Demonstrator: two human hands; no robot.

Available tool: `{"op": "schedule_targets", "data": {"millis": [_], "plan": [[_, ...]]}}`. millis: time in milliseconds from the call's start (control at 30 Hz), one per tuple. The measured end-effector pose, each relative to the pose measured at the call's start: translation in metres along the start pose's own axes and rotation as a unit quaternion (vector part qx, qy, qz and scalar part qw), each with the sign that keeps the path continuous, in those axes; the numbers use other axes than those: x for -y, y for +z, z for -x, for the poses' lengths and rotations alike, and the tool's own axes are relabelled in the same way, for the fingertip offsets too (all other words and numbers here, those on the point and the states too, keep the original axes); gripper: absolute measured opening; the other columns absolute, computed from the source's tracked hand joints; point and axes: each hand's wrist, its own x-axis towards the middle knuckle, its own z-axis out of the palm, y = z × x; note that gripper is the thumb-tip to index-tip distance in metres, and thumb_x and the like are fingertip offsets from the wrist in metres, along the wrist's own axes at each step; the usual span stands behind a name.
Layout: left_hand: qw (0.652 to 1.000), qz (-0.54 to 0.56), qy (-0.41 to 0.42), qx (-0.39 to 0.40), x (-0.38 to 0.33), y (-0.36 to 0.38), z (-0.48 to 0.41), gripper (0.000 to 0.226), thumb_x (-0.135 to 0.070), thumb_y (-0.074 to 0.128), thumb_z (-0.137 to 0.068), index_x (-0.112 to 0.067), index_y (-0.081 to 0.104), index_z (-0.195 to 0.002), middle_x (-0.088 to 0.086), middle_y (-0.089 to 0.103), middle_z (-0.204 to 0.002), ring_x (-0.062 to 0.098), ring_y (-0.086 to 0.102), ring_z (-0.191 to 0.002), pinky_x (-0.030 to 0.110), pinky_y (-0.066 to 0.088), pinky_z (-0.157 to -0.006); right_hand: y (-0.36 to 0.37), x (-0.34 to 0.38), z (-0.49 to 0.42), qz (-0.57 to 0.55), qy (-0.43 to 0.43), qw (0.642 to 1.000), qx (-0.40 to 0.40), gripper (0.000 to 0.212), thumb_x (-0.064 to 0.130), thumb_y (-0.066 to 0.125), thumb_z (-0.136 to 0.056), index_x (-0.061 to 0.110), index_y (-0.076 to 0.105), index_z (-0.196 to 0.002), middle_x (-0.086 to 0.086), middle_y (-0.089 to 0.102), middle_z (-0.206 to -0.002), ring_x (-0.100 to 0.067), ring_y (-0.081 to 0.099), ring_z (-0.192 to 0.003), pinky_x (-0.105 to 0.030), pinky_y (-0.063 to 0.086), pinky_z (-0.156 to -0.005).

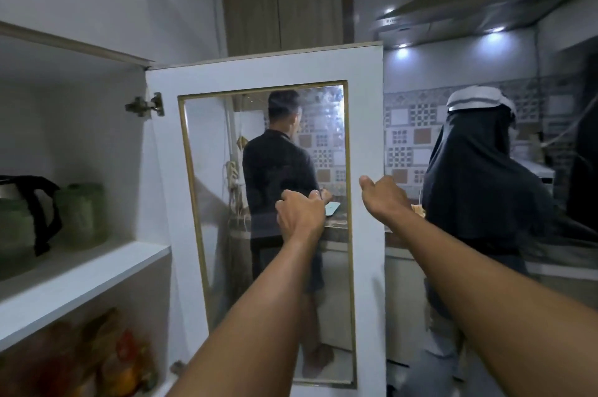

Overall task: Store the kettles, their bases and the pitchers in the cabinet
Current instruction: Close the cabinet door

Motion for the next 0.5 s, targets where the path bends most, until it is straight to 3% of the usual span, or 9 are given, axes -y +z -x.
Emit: {"op": "schedule_targets", "data": {"millis": [67, 167, 300, 500], "plan": [[1.000, 0.004, 0.004, 0.000, -0.013, 0.028, 0.003, 0.053, -0.037, 0.052, -0.095, -0.003, 0.045, -0.135, 0.017, 0.051, -0.135, 0.033, 0.054, -0.119, 0.036, 0.041, -0.083, -0.016, -0.010, -0.020, -0.002, -0.006, 1.000, 0.000, 0.061, 0.046, 0.034, -0.100, 0.001, 0.037, -0.142, -0.022, 0.048, -0.145, -0.042, 0.047, -0.130, -0.047, 0.037, -0.104], [1.000, 0.007, -0.002, -0.018, -0.025, 0.071, -0.003, 0.053, -0.034, 0.054, -0.094, -0.003, 0.043, -0.136, 0.018, 0.051, -0.136, 0.034, 0.055, -0.118, 0.038, 0.047, -0.087, -0.028, -0.020, -0.056, -0.018, -0.026, 1.000, -0.003, 0.065, 0.047, 0.033, -0.098, 0.002, 0.033, -0.146, -0.021, 0.053, -0.140, -0.039, 0.053, -0.123, -0.046, 0.041, -0.103], [0.998, 0.000, -0.025, -0.058, -0.037, 0.120, -0.015, 0.054, -0.032, 0.058, -0.095, -0.003, 0.041, -0.137, 0.016, 0.052, -0.137, 0.033, 0.056, -0.119, 0.037, 0.048, -0.084, -0.030, -0.026, -0.109, -0.050, -0.049, 0.997, 0.010, 0.063, 0.046, 0.033, -0.102, 0.009, 0.021, -0.151, -0.016, 0.046, -0.148, -0.039, 0.049, -0.130, -0.044, 0.041, -0.102], [0.994, -0.030, -0.045, -0.099, -0.034, 0.156, -0.035, 0.056, -0.029, 0.063, -0.092, -0.006, 0.041, -0.137, 0.013, 0.050, -0.136, 0.029, 0.056, -0.118, 0.030, 0.046, -0.082, -0.009, -0.025, -0.167, -0.127, -0.077, 0.986, 0.077, 0.064, 0.052, 0.040, -0.096, 0.012, 0.029, -0.144, -0.016, 0.047, -0.146, -0.042, 0.052, -0.126, -0.051, 0.044, -0.104]]}}
